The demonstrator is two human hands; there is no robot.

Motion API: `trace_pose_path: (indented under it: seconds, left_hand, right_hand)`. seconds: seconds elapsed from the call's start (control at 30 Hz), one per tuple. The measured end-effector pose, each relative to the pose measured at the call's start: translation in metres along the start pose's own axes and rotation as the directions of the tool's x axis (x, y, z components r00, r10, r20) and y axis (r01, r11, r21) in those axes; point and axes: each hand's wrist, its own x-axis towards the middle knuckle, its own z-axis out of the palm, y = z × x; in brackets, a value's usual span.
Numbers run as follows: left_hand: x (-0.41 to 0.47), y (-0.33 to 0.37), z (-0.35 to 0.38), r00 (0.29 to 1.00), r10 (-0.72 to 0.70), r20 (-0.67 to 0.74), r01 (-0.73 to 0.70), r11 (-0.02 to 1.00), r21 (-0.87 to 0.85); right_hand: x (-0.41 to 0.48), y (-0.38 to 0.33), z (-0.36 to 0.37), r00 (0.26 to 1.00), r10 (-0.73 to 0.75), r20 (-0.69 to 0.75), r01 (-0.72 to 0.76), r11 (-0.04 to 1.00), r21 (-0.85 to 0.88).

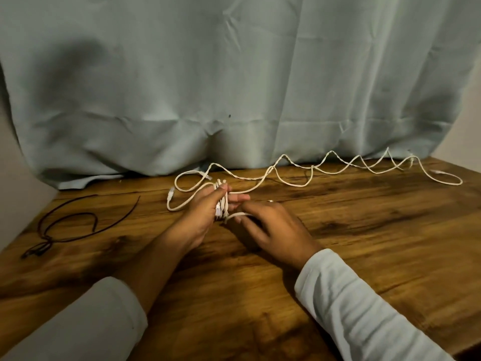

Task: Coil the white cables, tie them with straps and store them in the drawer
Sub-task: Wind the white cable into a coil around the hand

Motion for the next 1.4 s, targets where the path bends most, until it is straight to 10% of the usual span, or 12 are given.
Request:
trace_pose_path:
  seconds: [0.4,0.83,1.07,1.4]
  left_hand:
    - [-0.007,-0.001,0.011,0.985,-0.057,0.164,0.019,0.975,0.221]
    - [-0.014,0.002,0.011,0.904,-0.151,0.399,0.141,0.989,0.055]
    - [-0.014,0.005,0.008,0.924,-0.148,0.353,0.183,0.981,-0.068]
    - [-0.016,0.005,0.007,0.900,-0.175,0.399,0.208,0.977,-0.041]
  right_hand:
    - [0.002,0.018,-0.007,0.966,-0.010,-0.259,0.007,1.000,-0.014]
    - [0.004,0.038,-0.013,0.943,-0.012,-0.332,-0.012,0.997,-0.070]
    - [0.002,0.033,0.000,0.978,0.112,-0.177,-0.077,0.979,0.189]
    - [-0.001,0.026,0.008,0.986,0.167,0.010,-0.167,0.981,0.097]
